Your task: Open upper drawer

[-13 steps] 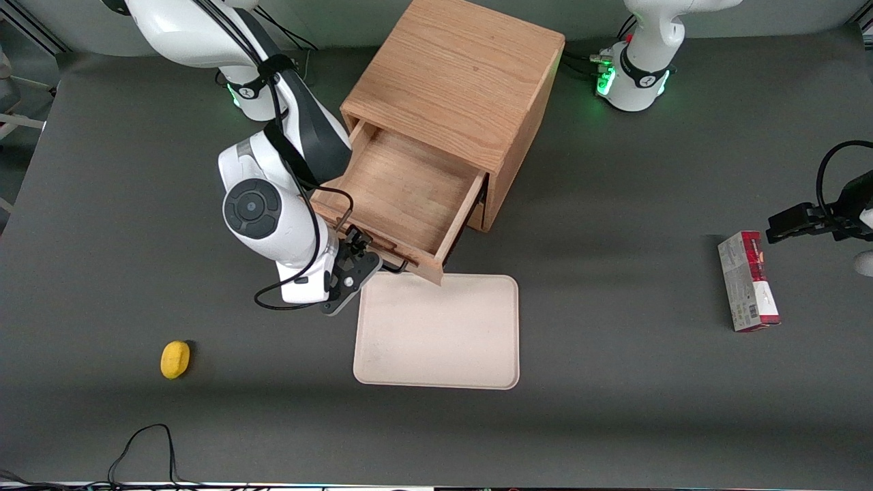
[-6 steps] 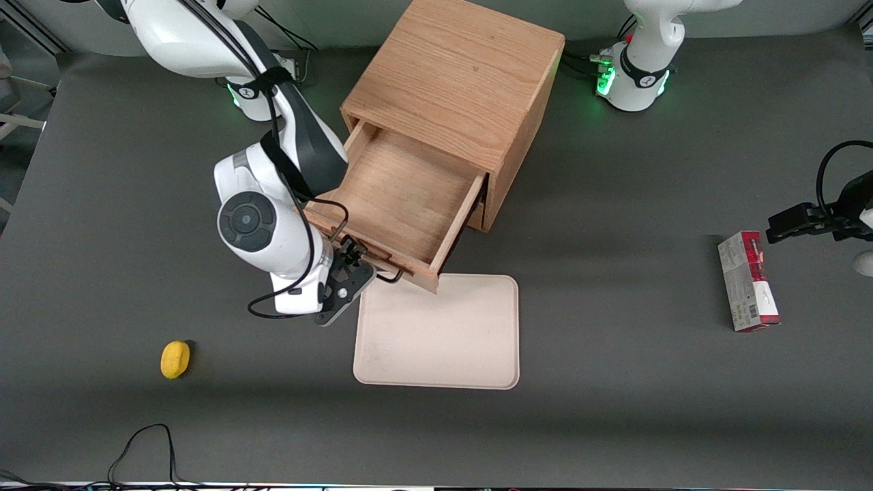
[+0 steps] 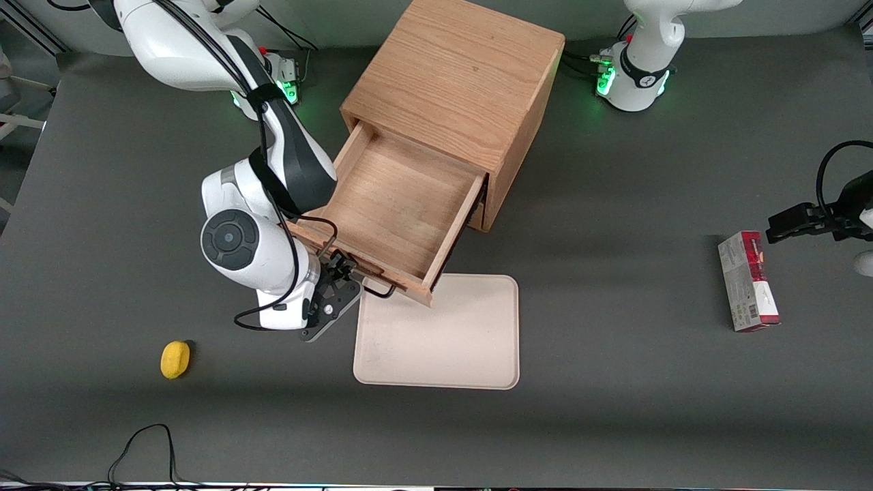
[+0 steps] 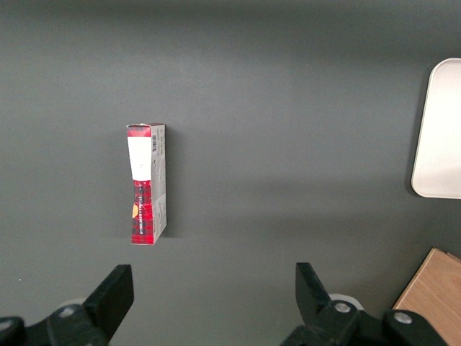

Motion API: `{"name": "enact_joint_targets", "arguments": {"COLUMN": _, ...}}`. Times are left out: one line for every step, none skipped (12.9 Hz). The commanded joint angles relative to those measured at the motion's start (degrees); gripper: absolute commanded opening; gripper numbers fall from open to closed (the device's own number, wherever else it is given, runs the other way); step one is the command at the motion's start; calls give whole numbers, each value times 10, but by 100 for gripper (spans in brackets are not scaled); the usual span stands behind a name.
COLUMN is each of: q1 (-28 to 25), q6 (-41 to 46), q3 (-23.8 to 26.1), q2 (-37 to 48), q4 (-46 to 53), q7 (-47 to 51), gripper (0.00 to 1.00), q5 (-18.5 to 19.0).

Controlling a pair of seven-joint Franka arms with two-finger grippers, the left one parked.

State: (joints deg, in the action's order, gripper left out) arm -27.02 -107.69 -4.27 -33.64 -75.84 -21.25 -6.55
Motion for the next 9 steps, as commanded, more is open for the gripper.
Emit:
{"name": "enact_joint_targets", "arguments": {"q1": 4, "q6": 9, "q3": 2, "q2": -16, "q4": 29, "q7": -8, "gripper": 100, "q5": 9}}
{"name": "enact_joint_targets", "arguments": {"q1": 4, "q6": 11, "q3": 2, "q2": -16, "q4": 32, "q7": -7, "gripper": 100, "q5": 8}}
{"name": "enact_joint_targets", "arguments": {"q1": 4, "q6": 20, "q3": 2, "q2": -14, "q4": 42, "q7": -6, "gripper": 100, "q5": 8}}
{"name": "enact_joint_targets", "arguments": {"q1": 4, "q6": 45, "q3": 2, "q2": -16, "q4": 65, "q7": -2, "gripper": 100, "q5": 7}}
{"name": "enact_joint_targets", "arguments": {"q1": 4, "q6": 62, "q3": 1, "q2": -15, "q4": 84, "q7": 1, "gripper": 100, "q5": 8}}
{"name": "enact_joint_targets", "arguments": {"q1": 4, "q6": 77, "q3": 0, "q2": -11, "q4": 96, "q7": 1, "gripper": 100, "q5": 8}}
{"name": "enact_joint_targets", "arguments": {"q1": 5, "q6": 91, "q3": -1, "q2": -6, "q4": 102, "q7": 2, "gripper": 100, "q5": 8}}
{"name": "enact_joint_targets", "arguments": {"q1": 6, "q6": 106, "q3": -2, "q2": -2, "q4": 112, "q7": 2, "gripper": 100, "q5": 8}}
{"name": "enact_joint_targets", "arguments": {"q1": 7, "q6": 115, "q3": -3, "q2": 2, "q4": 122, "q7": 2, "gripper": 100, "q5": 8}}
